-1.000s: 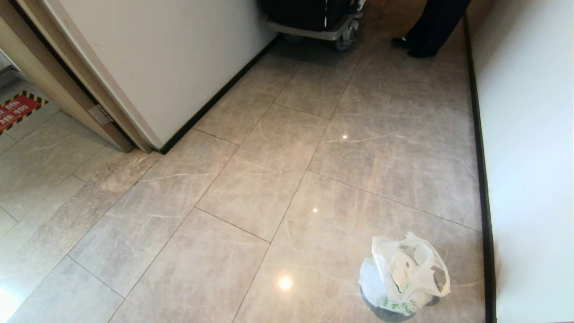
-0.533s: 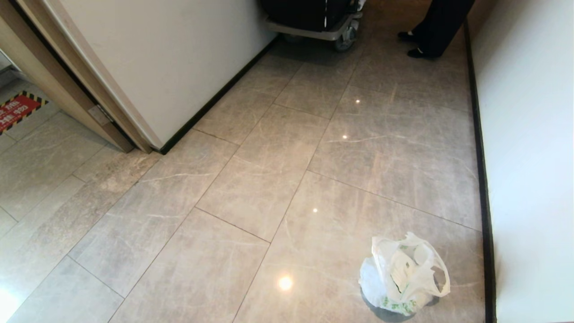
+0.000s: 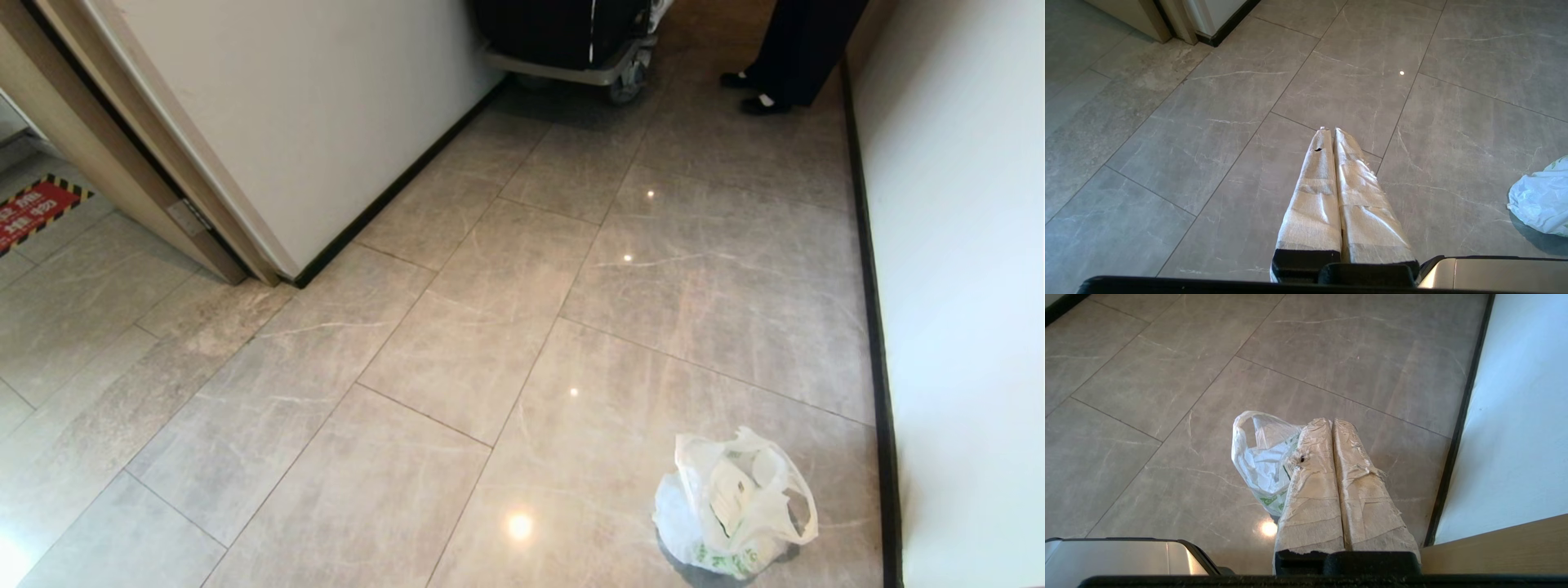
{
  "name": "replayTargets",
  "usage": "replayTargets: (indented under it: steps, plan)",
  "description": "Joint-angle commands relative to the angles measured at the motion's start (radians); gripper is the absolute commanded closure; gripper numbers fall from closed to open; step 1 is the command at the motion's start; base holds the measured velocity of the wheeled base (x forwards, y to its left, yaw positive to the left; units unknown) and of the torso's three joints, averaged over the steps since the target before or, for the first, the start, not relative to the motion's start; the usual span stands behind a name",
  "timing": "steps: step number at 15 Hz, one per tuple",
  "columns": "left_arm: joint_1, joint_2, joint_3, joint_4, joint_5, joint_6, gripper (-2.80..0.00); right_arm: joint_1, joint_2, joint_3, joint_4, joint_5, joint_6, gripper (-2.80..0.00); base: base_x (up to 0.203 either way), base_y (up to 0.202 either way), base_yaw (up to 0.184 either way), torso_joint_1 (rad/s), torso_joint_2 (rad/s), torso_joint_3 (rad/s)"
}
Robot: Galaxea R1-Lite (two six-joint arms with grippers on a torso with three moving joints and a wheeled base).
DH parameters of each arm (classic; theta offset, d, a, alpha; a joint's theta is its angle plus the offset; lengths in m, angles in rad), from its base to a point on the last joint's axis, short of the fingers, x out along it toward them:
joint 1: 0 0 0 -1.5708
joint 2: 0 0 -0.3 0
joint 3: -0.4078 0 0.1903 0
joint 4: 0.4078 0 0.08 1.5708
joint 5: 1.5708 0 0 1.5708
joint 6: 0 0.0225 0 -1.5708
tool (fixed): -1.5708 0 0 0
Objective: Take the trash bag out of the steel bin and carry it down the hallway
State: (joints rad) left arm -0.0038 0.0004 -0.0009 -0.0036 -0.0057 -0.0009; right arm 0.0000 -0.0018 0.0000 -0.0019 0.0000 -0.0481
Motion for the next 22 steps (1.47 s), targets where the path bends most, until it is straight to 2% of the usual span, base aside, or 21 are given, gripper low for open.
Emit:
replayTargets:
  steps: [1,22]
  plan:
    - [0.001,0.000,0.001,-0.001,0.000,-0.001,0.00,-0.002,0.002,0.000,0.000,0.000,0.001,0.00,0.000,0.000,0.000,0.002,0.00,0.183]
    - [0.001,0.000,0.001,-0.001,0.000,-0.002,0.00,0.000,0.002,0.000,-0.001,-0.002,0.001,0.00,0.000,0.000,0.000,0.002,0.00,0.199]
